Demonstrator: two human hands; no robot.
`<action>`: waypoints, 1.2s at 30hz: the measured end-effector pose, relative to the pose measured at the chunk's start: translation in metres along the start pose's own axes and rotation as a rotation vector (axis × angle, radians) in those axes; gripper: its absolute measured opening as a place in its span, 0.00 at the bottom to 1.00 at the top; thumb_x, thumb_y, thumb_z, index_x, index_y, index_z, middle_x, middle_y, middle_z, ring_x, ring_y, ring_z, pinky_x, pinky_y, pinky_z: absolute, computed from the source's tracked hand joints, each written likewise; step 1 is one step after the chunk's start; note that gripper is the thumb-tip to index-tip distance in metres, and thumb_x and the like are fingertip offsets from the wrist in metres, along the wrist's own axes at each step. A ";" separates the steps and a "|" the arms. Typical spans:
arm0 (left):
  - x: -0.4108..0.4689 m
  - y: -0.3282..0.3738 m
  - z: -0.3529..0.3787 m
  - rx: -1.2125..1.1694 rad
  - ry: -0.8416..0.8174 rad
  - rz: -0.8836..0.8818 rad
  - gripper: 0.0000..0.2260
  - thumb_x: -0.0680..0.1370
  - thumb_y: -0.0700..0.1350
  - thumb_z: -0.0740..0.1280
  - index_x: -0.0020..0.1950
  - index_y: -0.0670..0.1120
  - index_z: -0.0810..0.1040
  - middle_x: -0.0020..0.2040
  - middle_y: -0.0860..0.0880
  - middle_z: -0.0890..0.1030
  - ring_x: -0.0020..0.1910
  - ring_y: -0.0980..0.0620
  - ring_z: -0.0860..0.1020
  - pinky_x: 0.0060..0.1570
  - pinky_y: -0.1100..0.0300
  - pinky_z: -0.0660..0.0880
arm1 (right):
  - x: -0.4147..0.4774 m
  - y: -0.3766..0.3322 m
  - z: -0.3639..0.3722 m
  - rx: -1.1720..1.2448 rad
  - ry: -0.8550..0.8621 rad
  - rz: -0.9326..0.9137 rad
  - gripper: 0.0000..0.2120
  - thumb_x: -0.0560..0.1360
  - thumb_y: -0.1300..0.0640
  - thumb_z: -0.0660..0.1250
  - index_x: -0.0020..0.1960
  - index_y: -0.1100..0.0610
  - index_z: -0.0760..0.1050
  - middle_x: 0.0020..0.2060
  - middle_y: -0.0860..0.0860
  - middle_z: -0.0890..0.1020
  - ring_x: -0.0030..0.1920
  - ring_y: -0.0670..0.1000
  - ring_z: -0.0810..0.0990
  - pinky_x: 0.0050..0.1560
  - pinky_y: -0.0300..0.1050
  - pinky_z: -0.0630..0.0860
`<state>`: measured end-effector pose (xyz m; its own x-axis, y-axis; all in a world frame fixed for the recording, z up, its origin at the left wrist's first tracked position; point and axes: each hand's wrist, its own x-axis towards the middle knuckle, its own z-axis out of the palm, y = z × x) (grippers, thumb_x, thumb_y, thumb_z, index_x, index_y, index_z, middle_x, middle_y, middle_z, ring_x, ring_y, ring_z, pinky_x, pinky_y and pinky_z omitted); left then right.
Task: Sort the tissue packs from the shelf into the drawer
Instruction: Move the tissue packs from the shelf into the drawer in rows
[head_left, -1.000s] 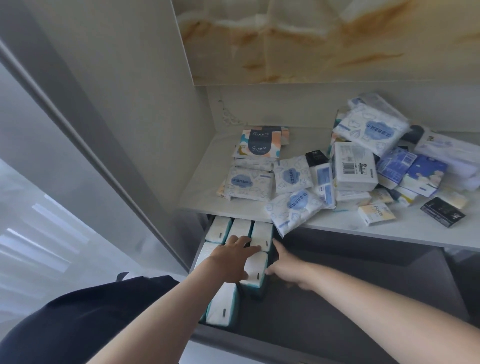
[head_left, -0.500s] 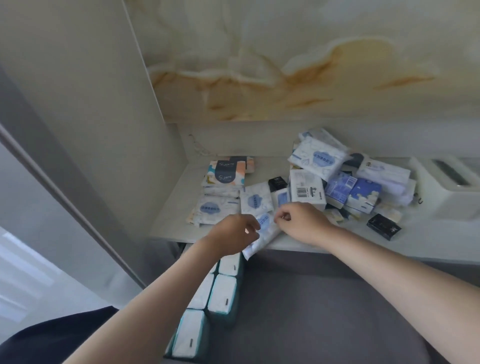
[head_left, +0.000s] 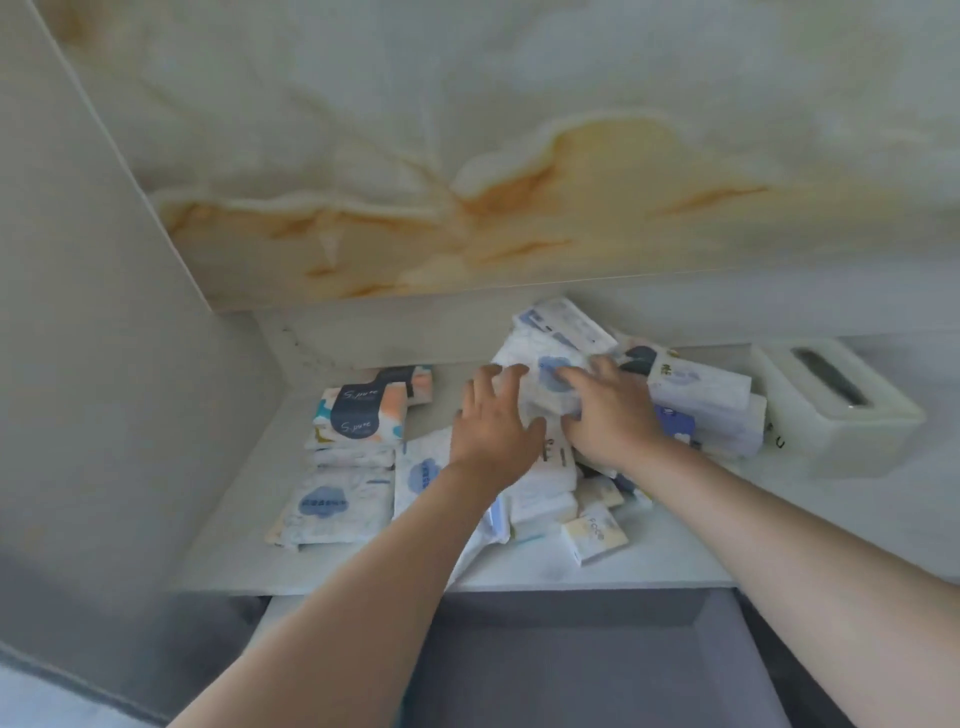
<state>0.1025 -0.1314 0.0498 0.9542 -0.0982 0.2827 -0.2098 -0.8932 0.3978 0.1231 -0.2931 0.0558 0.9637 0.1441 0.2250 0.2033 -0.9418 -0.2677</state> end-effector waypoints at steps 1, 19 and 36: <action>0.008 -0.001 0.001 0.010 -0.003 0.033 0.30 0.75 0.51 0.66 0.75 0.55 0.58 0.73 0.48 0.59 0.71 0.45 0.59 0.65 0.47 0.68 | 0.004 -0.005 0.004 0.016 0.028 -0.060 0.28 0.73 0.57 0.67 0.72 0.47 0.69 0.72 0.56 0.65 0.68 0.61 0.68 0.66 0.53 0.66; 0.068 -0.040 -0.001 0.132 -0.333 -0.282 0.23 0.77 0.42 0.58 0.72 0.51 0.66 0.68 0.46 0.72 0.62 0.44 0.73 0.63 0.47 0.71 | 0.062 0.047 0.011 0.142 -0.083 -0.017 0.43 0.68 0.66 0.68 0.78 0.45 0.57 0.77 0.54 0.58 0.76 0.60 0.59 0.71 0.60 0.60; 0.125 0.001 0.029 0.543 -0.011 0.529 0.28 0.74 0.67 0.50 0.71 0.59 0.69 0.60 0.48 0.74 0.58 0.45 0.72 0.57 0.48 0.66 | 0.108 0.096 0.016 0.140 -0.078 0.157 0.30 0.74 0.57 0.68 0.75 0.48 0.65 0.70 0.55 0.71 0.69 0.59 0.71 0.65 0.53 0.69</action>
<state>0.2281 -0.1576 0.0599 0.7583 -0.5753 0.3065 -0.5081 -0.8162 -0.2751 0.2493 -0.3627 0.0394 0.9947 0.0274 0.0987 0.0668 -0.9041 -0.4222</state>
